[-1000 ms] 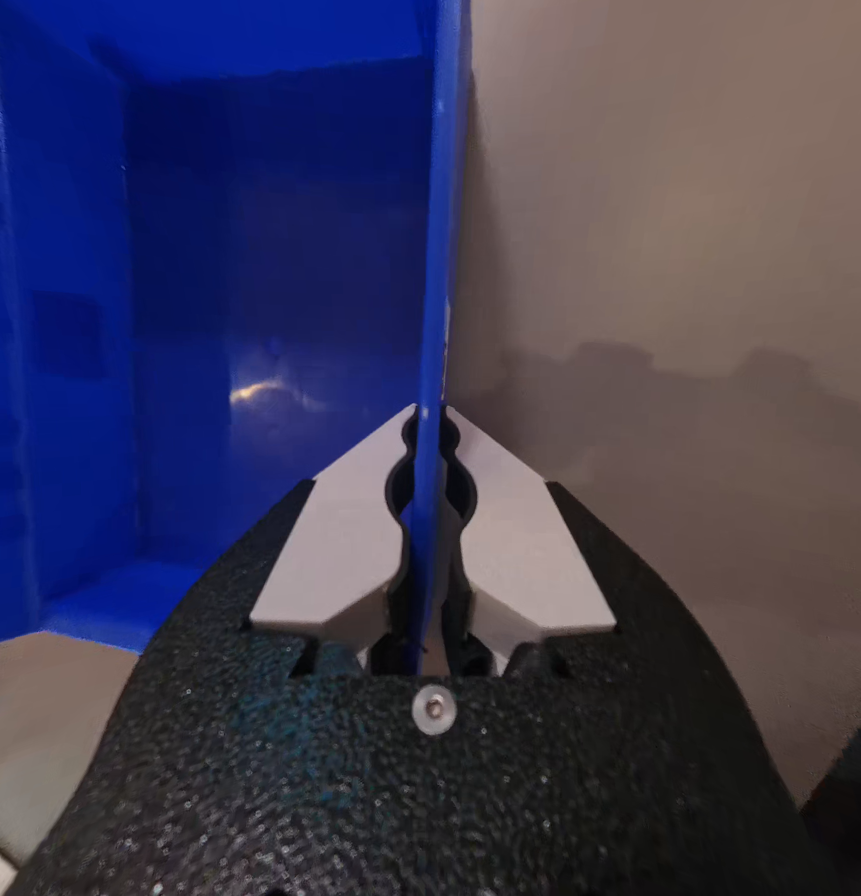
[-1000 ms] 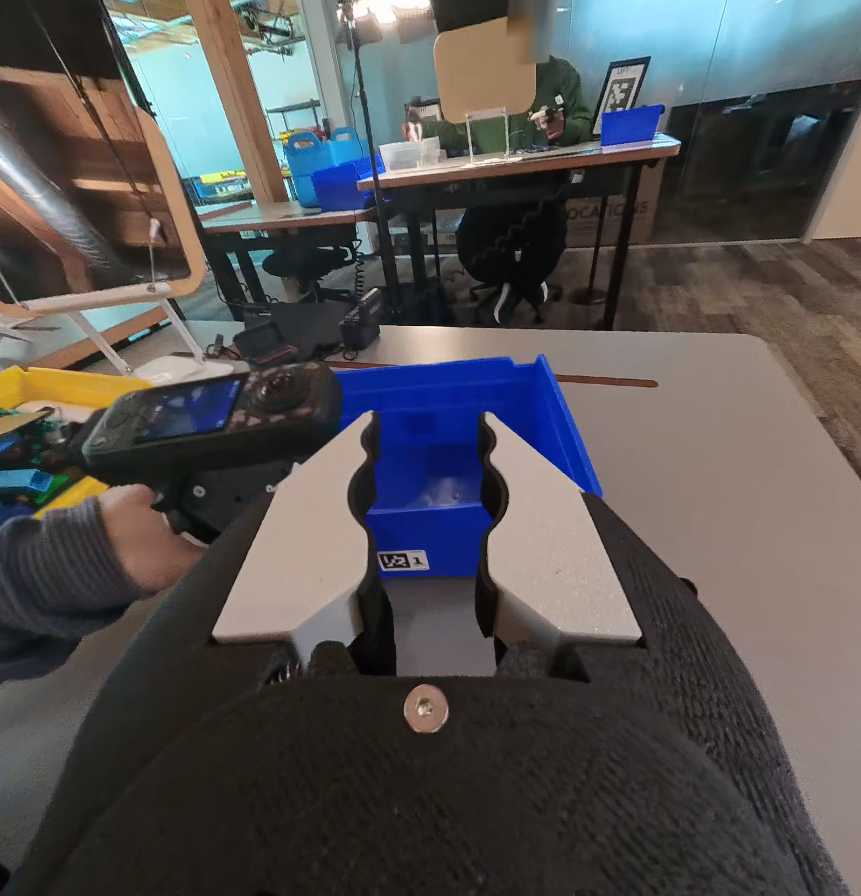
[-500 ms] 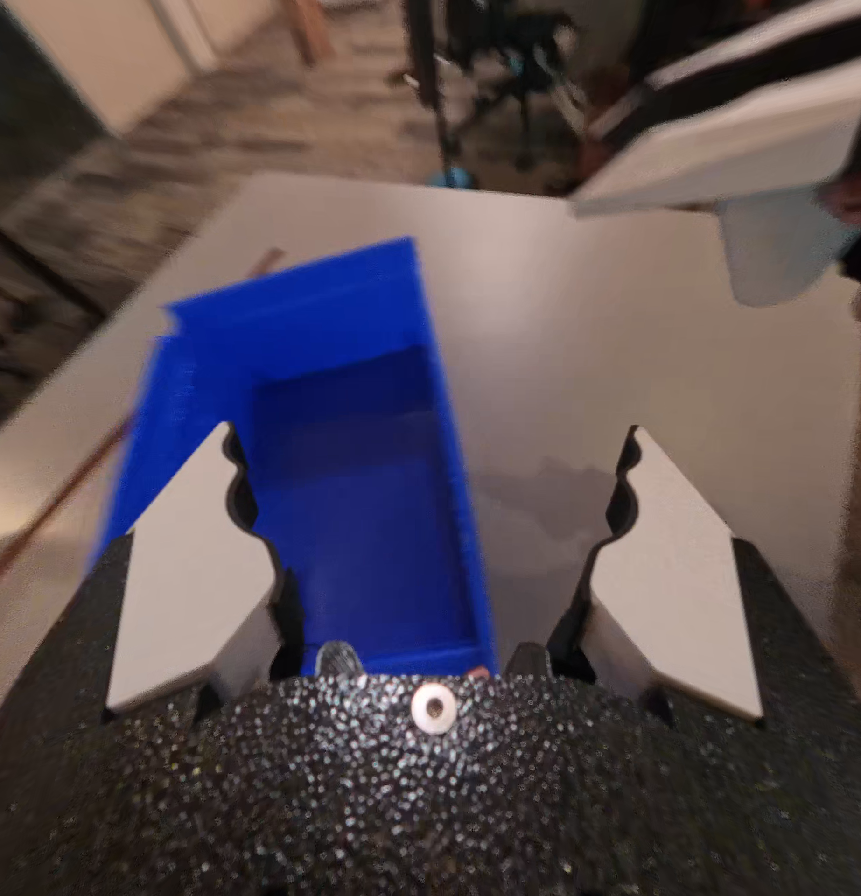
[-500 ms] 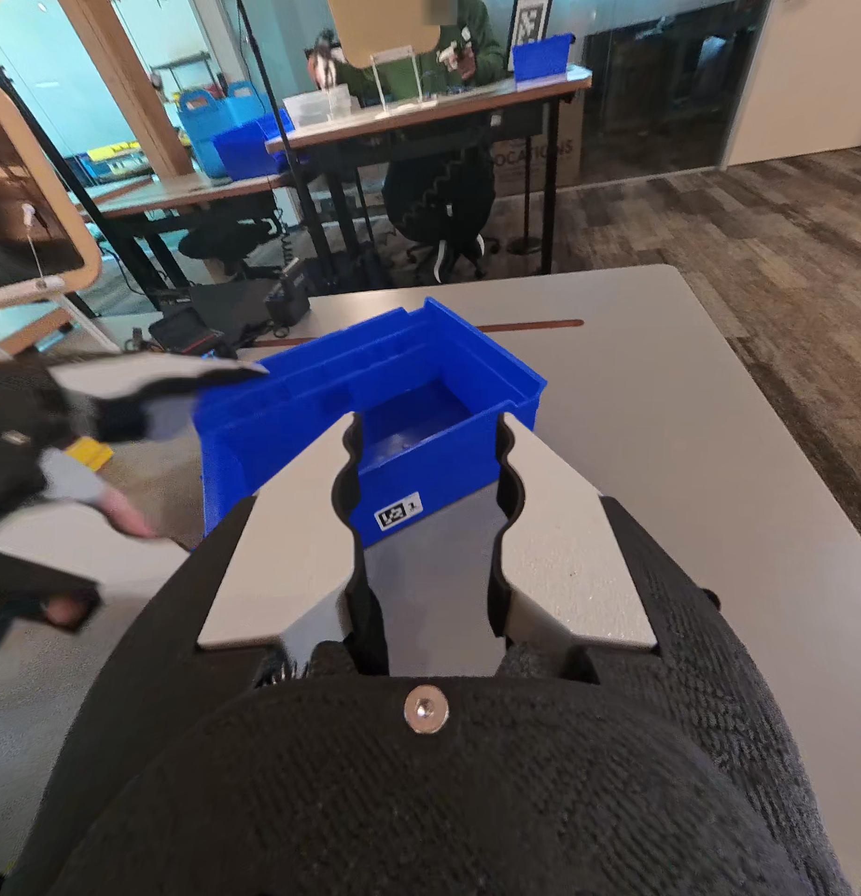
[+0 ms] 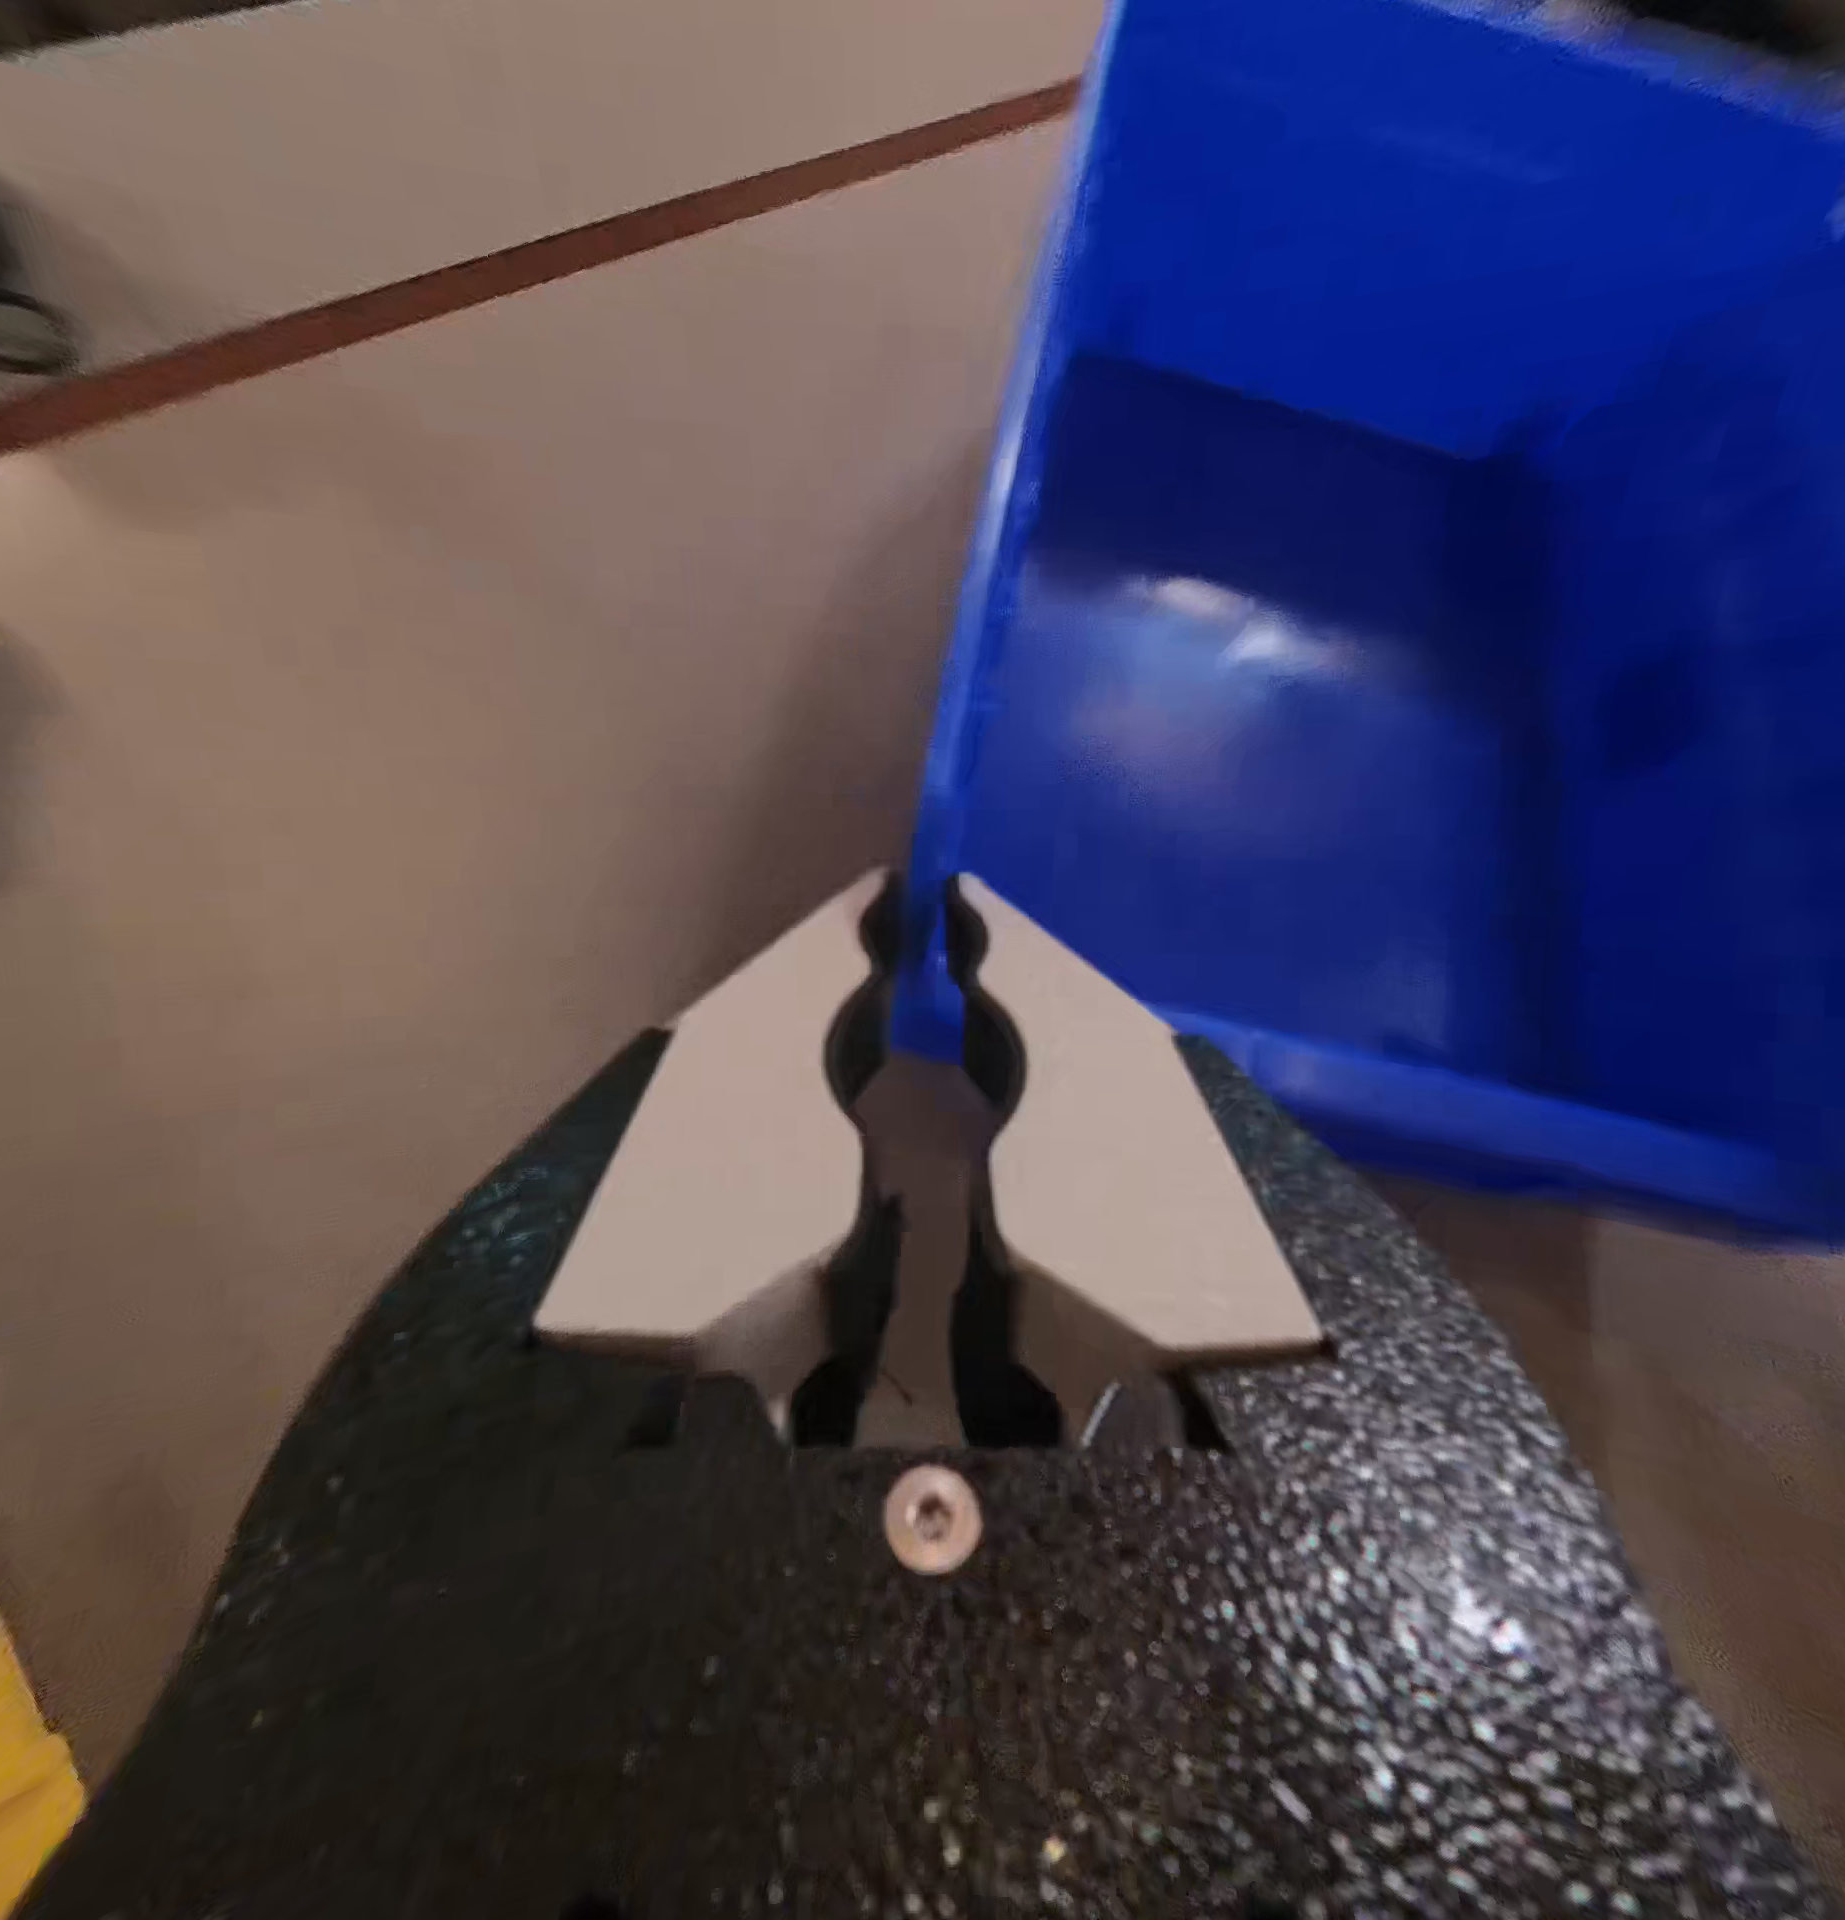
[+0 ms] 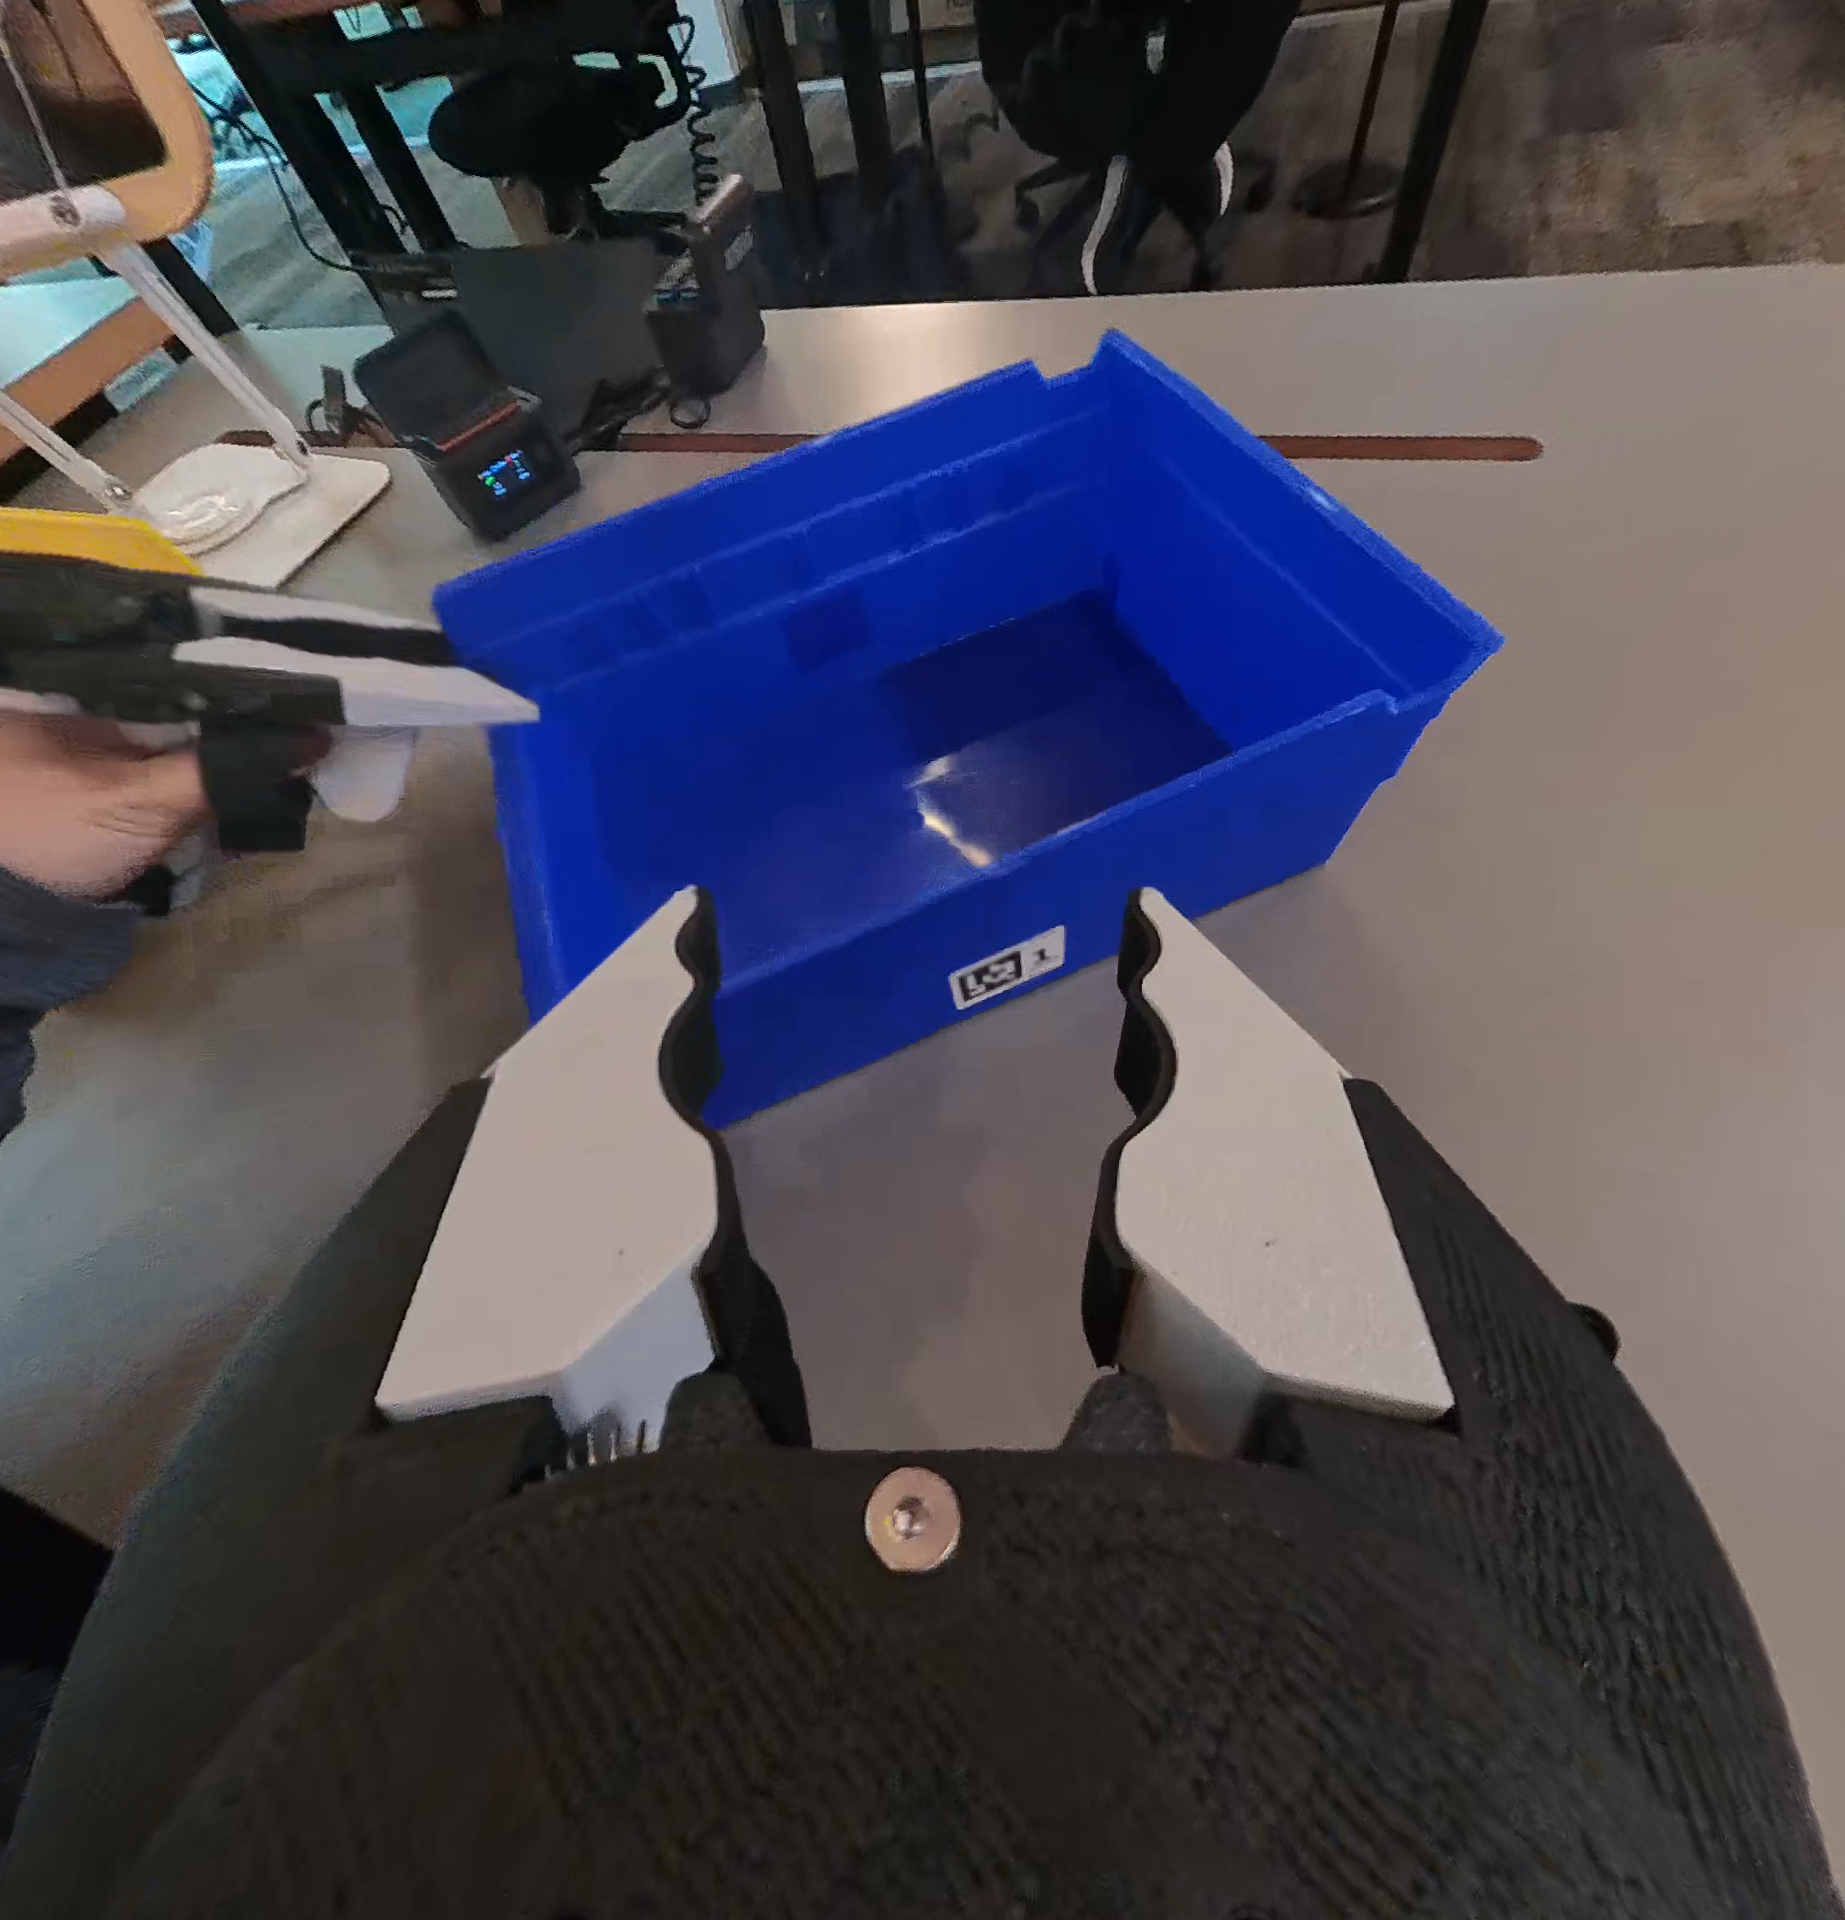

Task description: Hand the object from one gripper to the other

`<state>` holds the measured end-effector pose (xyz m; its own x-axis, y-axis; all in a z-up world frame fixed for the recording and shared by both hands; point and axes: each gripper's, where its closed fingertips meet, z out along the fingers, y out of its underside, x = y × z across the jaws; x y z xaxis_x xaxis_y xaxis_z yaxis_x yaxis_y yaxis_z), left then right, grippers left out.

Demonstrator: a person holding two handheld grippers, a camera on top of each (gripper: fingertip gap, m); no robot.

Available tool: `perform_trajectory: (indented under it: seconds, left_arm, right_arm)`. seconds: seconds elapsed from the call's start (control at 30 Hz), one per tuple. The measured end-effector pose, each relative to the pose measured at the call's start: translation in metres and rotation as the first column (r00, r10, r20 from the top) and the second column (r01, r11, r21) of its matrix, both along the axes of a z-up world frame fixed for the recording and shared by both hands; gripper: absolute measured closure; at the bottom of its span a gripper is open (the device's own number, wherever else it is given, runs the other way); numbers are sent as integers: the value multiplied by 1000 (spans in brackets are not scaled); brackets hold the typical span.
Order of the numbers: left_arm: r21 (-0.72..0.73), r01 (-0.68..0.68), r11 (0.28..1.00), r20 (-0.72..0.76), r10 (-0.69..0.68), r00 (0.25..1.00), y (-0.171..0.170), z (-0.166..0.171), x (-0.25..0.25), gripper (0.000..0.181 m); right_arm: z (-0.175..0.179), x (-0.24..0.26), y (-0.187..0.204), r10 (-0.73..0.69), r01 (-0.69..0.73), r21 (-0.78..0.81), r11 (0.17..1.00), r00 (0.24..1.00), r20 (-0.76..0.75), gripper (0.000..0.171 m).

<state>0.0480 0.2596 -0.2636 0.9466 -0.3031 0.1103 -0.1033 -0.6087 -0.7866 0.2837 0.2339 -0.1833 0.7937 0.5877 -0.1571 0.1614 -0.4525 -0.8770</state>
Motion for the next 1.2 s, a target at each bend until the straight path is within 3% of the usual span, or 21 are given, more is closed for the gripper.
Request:
perform_trajectory:
  seconds: [0.23,0.4,0.5,0.53,0.57,0.63,0.77,0.9,1.03,1.13,1.2]
  left_arm:
    - [16,212,977,-24,-212,977,-42,-1,83,175]
    - [68,348,935,-30,-346,938,-52,0,134,169]
    - [86,419,904,-10,-419,908,-60,0,155,167]
    - [95,426,900,-11,-427,904,-63,2,156,160]
    - [128,417,900,-21,-418,908,-66,9,153,138]
    - [214,375,902,-85,-365,927,-74,26,132,129]
    - [363,206,909,-349,-72,934,-96,55,33,118]
    - [236,13,972,-431,92,897,-128,33,-64,115]
    - [143,-137,980,-449,187,873,-156,12,-125,108]
    - [124,-175,977,-483,214,849,-174,13,-146,134]
    - [92,-184,979,-504,205,839,-188,9,-152,137]
  right_arm:
    - [-25,27,11,-130,140,-41,989,973,189,104]
    - [-44,70,26,-278,302,-1,953,877,391,119]
    - [-42,97,34,-375,383,73,921,821,431,136]
    - [-40,104,36,-401,403,89,911,812,425,138]
    - [-36,109,37,-428,423,108,900,804,414,137]
    - [-17,115,35,-477,447,169,879,799,366,136]
    - [38,92,26,-479,394,344,852,851,213,137]
    - [70,45,16,-379,278,460,843,914,142,142]
    - [75,-1,12,-264,155,494,856,951,159,144]
    - [70,-28,10,-194,76,494,866,962,192,145]
    - [66,-42,8,-155,31,489,872,964,215,145]
